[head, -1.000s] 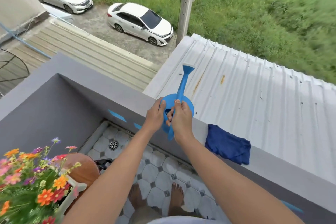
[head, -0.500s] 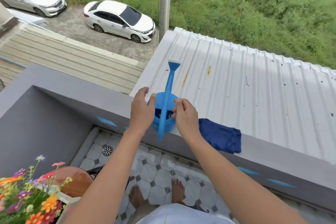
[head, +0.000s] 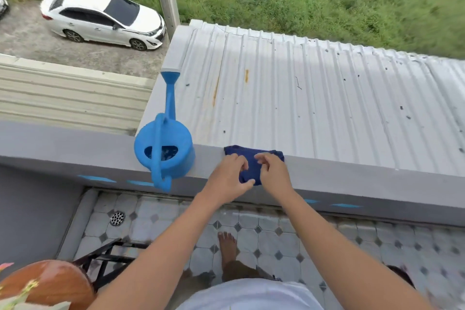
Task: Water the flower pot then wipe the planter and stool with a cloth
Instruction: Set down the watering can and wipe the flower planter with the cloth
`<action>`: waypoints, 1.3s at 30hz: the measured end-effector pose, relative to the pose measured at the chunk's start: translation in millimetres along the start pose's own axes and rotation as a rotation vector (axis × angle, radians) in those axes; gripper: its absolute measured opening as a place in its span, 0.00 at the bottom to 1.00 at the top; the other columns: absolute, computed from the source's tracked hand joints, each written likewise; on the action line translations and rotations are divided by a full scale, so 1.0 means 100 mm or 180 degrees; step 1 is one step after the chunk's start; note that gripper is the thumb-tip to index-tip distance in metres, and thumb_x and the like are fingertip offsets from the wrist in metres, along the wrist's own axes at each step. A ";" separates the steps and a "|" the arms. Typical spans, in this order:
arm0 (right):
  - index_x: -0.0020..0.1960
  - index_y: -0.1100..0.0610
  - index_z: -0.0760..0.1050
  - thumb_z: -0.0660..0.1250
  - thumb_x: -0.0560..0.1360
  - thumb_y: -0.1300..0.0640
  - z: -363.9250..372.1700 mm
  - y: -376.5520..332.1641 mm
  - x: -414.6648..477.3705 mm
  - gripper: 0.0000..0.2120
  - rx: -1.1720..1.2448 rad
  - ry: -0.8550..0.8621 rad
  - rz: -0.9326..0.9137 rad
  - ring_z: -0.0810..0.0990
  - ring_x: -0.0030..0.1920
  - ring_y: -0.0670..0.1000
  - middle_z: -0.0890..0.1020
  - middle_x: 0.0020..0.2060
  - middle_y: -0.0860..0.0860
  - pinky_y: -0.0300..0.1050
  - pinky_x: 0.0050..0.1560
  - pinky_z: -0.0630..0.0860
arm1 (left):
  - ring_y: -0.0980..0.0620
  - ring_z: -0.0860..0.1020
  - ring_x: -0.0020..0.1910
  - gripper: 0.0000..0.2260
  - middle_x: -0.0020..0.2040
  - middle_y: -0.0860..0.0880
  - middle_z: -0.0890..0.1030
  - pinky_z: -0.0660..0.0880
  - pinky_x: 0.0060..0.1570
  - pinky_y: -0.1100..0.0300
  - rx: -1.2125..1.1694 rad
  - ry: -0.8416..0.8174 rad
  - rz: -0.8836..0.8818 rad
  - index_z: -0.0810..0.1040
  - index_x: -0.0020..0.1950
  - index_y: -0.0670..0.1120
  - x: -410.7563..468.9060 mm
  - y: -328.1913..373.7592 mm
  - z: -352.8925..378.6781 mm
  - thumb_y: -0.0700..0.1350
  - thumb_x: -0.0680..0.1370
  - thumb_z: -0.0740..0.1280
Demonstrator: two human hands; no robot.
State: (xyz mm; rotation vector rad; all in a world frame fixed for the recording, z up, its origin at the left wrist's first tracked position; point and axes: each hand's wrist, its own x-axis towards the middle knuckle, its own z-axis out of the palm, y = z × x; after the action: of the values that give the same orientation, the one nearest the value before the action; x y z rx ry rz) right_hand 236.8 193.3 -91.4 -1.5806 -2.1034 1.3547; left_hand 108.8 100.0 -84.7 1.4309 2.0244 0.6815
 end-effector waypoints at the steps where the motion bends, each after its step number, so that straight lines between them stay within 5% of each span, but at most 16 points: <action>1: 0.62 0.60 0.78 0.56 0.79 0.71 -0.04 0.07 -0.01 0.18 -0.0046 0.0007 -0.0023 0.79 0.59 0.52 0.81 0.55 0.52 0.41 0.62 0.73 | 0.52 0.73 0.48 0.19 0.47 0.54 0.73 0.73 0.46 0.55 0.0371 -0.0094 0.0058 0.72 0.52 0.50 0.02 -0.05 0.15 0.58 0.68 0.72; 4: 0.66 0.62 0.77 0.56 0.78 0.71 -0.15 0.21 0.01 0.19 -0.0192 -0.0029 -0.0107 0.77 0.63 0.54 0.79 0.62 0.56 0.41 0.66 0.71 | 0.50 0.70 0.49 0.28 0.50 0.51 0.71 0.71 0.45 0.55 0.1170 -0.0178 -0.0013 0.70 0.57 0.49 0.11 -0.10 0.44 0.59 0.64 0.76; 8: 0.66 0.64 0.76 0.57 0.79 0.71 -0.15 0.27 -0.01 0.18 -0.0087 -0.0033 -0.0091 0.75 0.57 0.49 0.79 0.62 0.58 0.23 0.55 0.67 | 0.45 0.71 0.49 0.17 0.50 0.44 0.73 0.66 0.38 0.55 0.1459 -0.0052 -0.0017 0.72 0.56 0.44 0.30 -0.11 0.55 0.39 0.69 0.71; 12: 0.64 0.61 0.77 0.58 0.80 0.67 -0.14 0.33 0.02 0.15 -0.0070 0.0089 -0.0056 0.76 0.57 0.48 0.80 0.59 0.53 0.35 0.59 0.70 | 0.45 0.72 0.47 0.11 0.49 0.44 0.74 0.70 0.43 0.53 0.0642 0.0010 -0.0011 0.75 0.54 0.43 0.30 -0.15 0.44 0.34 0.73 0.63; 15: 0.57 0.58 0.80 0.60 0.82 0.60 -0.10 0.22 -0.01 0.10 0.0176 0.0075 0.0078 0.79 0.50 0.48 0.82 0.50 0.49 0.34 0.47 0.72 | 0.46 0.73 0.45 0.09 0.49 0.45 0.74 0.71 0.44 0.54 0.0053 0.0489 -0.0150 0.74 0.55 0.42 0.14 -0.08 0.33 0.35 0.76 0.61; 18: 0.45 0.61 0.80 0.61 0.82 0.55 0.00 0.06 -0.07 0.14 0.0707 0.0031 0.0399 0.82 0.42 0.55 0.83 0.40 0.53 0.47 0.43 0.81 | 0.50 0.72 0.47 0.08 0.50 0.47 0.74 0.65 0.45 0.62 -0.0552 0.0790 -0.0360 0.73 0.55 0.44 -0.07 0.04 0.32 0.36 0.77 0.60; 22: 0.46 0.60 0.81 0.65 0.80 0.44 0.26 -0.37 -0.25 0.19 0.1432 -0.0581 0.0950 0.84 0.45 0.52 0.85 0.43 0.55 0.49 0.46 0.83 | 0.50 0.76 0.46 0.08 0.49 0.47 0.78 0.71 0.46 0.60 -0.0979 0.1566 -0.0648 0.75 0.55 0.44 -0.66 -0.10 0.17 0.36 0.77 0.63; 26: 0.50 0.64 0.82 0.71 0.71 0.35 0.73 -0.73 -0.56 0.30 0.1046 -0.1298 0.0879 0.85 0.47 0.57 0.86 0.46 0.61 0.52 0.48 0.82 | 0.57 0.76 0.48 0.10 0.50 0.47 0.78 0.71 0.47 0.68 -0.1203 0.2053 -0.0848 0.74 0.56 0.45 -1.36 -0.28 -0.01 0.34 0.78 0.63; 31: 0.31 0.58 0.74 0.77 0.71 0.50 1.33 -1.04 -1.13 0.18 0.0631 -0.1770 0.0557 0.78 0.25 0.48 0.78 0.27 0.54 0.38 0.27 0.72 | 0.53 0.79 0.48 0.12 0.52 0.47 0.77 0.79 0.45 0.56 -0.1382 0.2313 -0.1073 0.74 0.56 0.49 -2.11 -0.48 -0.17 0.35 0.77 0.63; 35: 0.32 0.58 0.69 0.74 0.69 0.61 1.72 -1.10 -1.51 0.15 0.0650 -0.1786 0.0462 0.70 0.30 0.51 0.71 0.28 0.53 0.40 0.28 0.65 | 0.54 0.79 0.52 0.10 0.52 0.48 0.79 0.79 0.48 0.59 -0.1297 0.2432 -0.1005 0.77 0.54 0.44 -2.68 -0.60 -0.30 0.38 0.73 0.69; 39: 0.40 0.61 0.72 0.70 0.70 0.66 2.09 -1.16 -1.99 0.06 0.0792 -0.1713 0.0331 0.73 0.32 0.50 0.75 0.32 0.53 0.37 0.27 0.68 | 0.56 0.78 0.50 0.09 0.52 0.55 0.79 0.76 0.47 0.56 -0.1774 0.2658 -0.1818 0.79 0.50 0.52 -3.21 -0.76 -0.28 0.47 0.70 0.69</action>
State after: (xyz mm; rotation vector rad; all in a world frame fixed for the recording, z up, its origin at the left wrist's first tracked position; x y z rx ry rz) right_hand 113.5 -89.9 -53.3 -1.3459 -2.0148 2.1800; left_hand 126.0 -230.4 -67.4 0.1982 2.3636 1.5741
